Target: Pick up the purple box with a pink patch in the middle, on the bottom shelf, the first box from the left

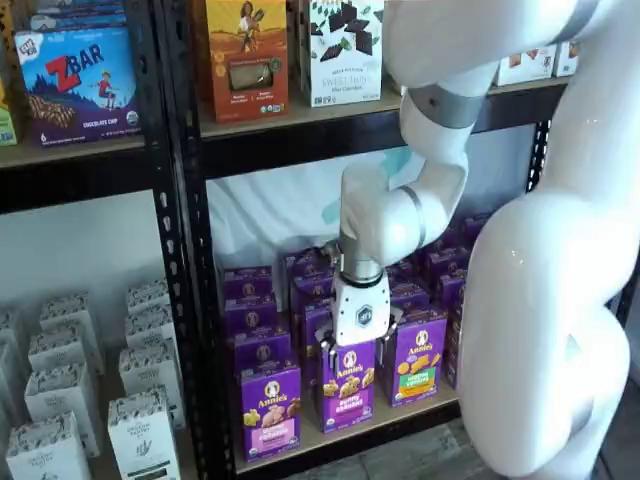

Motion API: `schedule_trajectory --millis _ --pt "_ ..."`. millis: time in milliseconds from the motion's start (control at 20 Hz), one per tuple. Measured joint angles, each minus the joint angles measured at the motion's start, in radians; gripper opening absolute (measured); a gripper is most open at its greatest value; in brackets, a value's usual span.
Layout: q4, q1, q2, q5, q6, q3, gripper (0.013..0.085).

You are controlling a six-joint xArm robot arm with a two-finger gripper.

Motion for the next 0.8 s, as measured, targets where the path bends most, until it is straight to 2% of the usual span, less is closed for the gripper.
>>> schedule_trajectory --millis 100,250,450,800 --pt "0.01 0.013 0.037 -0.011 0.003 -0.025 0.085" --pt "-0.015 0.03 0.079 -0.024 0.044 -0.059 0.085" --pt "-0.023 0.056 0.133 -0.016 0.077 -0.114 0.085" --pt "-0.015 0.076 0.191 0.002 0.09 -0.183 0.085"
